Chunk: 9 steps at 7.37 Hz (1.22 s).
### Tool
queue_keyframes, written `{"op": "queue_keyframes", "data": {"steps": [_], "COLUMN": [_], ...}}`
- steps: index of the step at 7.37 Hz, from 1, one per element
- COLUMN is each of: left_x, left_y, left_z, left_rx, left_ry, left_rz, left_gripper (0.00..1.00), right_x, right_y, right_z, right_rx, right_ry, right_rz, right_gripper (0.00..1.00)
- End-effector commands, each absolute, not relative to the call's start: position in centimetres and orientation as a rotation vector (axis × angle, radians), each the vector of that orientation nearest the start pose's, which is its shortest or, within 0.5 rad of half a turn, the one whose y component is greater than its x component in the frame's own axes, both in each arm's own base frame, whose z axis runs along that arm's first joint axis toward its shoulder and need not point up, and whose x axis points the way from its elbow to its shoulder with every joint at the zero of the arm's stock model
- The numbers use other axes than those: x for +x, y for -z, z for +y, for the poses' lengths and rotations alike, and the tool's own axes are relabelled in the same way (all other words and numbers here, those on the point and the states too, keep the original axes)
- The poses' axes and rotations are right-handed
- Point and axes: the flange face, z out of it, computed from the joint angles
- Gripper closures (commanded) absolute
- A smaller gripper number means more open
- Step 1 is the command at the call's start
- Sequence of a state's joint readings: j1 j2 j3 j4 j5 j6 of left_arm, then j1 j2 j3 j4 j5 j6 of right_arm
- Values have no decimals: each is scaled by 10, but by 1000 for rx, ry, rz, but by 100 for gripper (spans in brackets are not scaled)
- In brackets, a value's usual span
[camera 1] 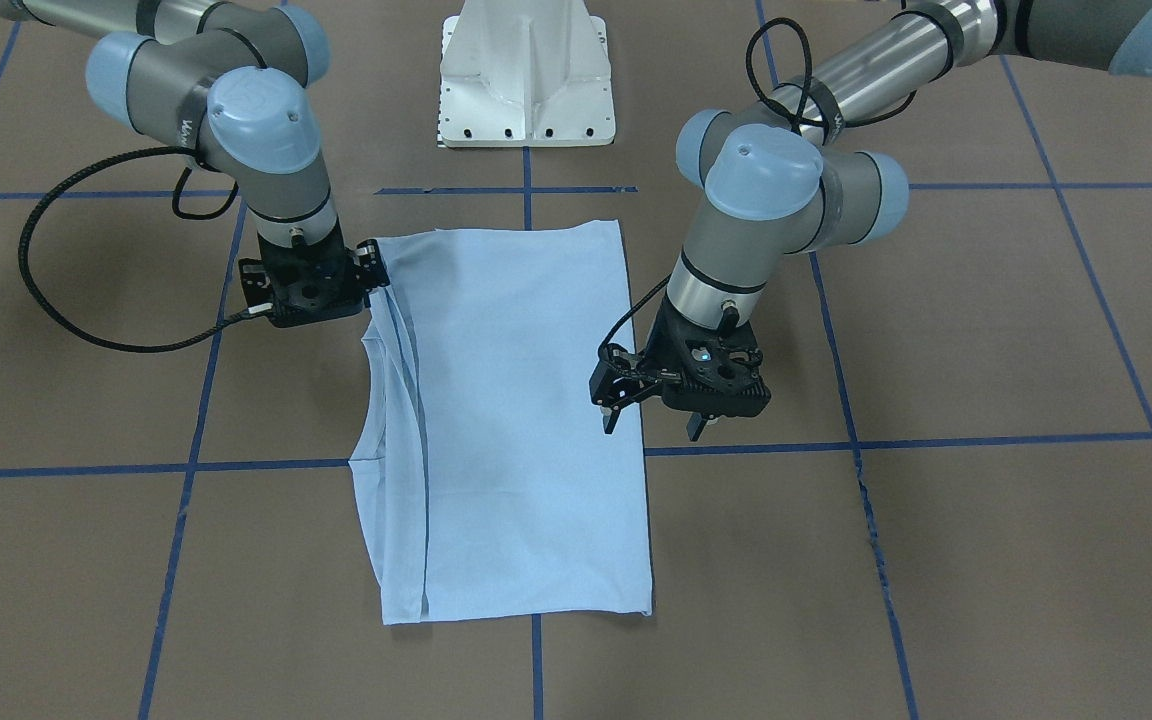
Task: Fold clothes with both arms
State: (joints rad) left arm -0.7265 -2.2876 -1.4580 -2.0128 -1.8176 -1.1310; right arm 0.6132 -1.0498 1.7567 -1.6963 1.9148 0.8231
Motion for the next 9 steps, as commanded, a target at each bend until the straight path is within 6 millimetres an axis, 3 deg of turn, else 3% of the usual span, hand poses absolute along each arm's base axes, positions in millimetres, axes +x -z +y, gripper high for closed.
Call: {"op": "queue_keyframes", "data": {"steps": [1, 4, 9], "left_x": [465, 452, 447], "left_y": [-208, -196, -189], "left_z": [-564, -553, -549], "left_rx": [410, 433, 441], "left_ry": [128, 121, 121], "left_rz": [1009, 1039, 1053], "left_gripper": [0, 0, 0], "right_x": [-511, -533, -551], "right_y": [-283, -298, -318], "right_z": [-482, -496, -478], "right_rx": [90, 86, 40], "right_ry": [230, 253, 278], "right_rz": [-645, -633, -608], "right_gripper": [0, 0, 0]}}
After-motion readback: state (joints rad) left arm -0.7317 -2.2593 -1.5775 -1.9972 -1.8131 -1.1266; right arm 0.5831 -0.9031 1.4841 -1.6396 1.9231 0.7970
